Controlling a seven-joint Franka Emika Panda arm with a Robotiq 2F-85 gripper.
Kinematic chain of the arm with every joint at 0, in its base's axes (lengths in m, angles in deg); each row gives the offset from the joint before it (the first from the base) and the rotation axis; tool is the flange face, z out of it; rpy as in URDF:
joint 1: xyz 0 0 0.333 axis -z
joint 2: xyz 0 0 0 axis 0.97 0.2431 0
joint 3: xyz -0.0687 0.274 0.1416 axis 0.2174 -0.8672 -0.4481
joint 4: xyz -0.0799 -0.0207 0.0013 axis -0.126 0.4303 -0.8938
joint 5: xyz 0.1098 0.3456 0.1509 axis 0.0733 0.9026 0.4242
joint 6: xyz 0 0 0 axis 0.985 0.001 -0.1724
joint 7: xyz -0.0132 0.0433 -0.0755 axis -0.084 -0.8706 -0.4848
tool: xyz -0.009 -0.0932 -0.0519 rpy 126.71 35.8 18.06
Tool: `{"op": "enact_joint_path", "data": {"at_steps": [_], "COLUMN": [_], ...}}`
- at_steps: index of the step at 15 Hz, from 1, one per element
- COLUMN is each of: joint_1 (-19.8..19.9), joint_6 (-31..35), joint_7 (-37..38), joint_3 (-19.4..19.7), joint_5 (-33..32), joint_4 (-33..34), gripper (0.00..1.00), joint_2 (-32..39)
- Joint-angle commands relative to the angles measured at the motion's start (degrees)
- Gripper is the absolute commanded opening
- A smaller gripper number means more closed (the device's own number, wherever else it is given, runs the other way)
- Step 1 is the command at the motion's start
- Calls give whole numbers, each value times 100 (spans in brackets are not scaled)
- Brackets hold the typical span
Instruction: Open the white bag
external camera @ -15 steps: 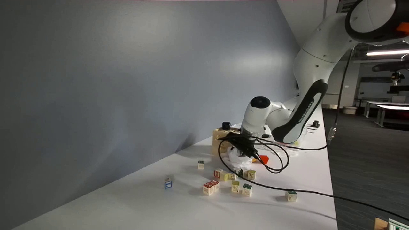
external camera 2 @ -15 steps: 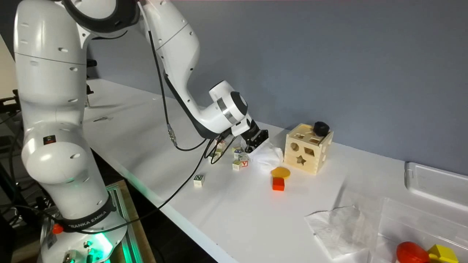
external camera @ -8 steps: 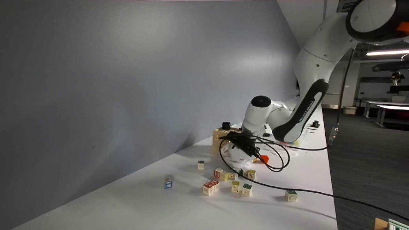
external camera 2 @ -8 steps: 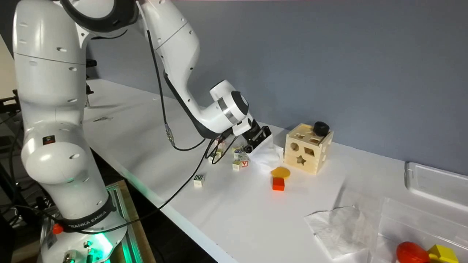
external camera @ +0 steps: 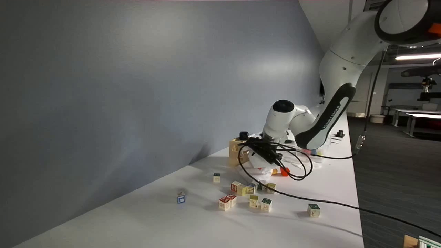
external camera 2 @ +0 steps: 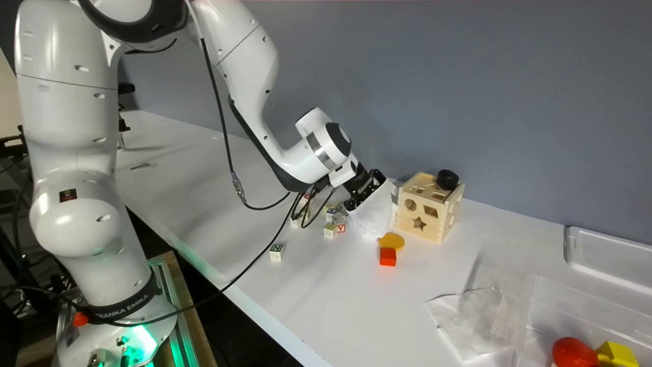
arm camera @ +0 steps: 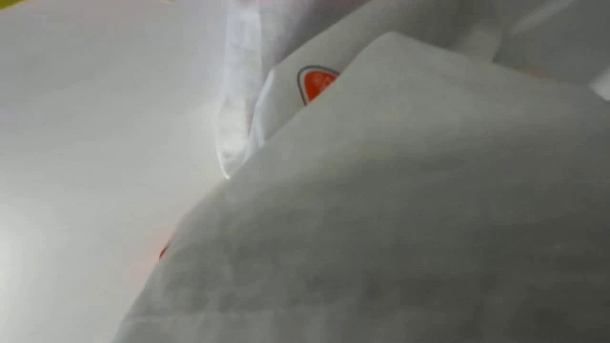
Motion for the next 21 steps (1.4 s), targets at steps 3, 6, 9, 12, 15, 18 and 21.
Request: {"op": "enact_joint_path", "data": {"at_steps": [3, 6, 9, 12, 15, 18, 21], "joint_1": [24, 49, 53, 60, 66, 102, 133], "joint_6": [163, 207, 196, 240, 287, 336, 451], "joint_7": [-226, -585, -775, -846, -924, -1234, -1810], "joint_3": [-25, -105, -140, -148, -151, -224, -349], "joint_5": [-37, 143, 222, 269, 301, 597, 1102], "joint_4": [-81, -204, -246, -303, -346, -511, -794], "gripper": [100, 100, 66, 44, 23, 1, 0], "joint_2": [-111, -239, -283, -386, -502, -683, -928]}}
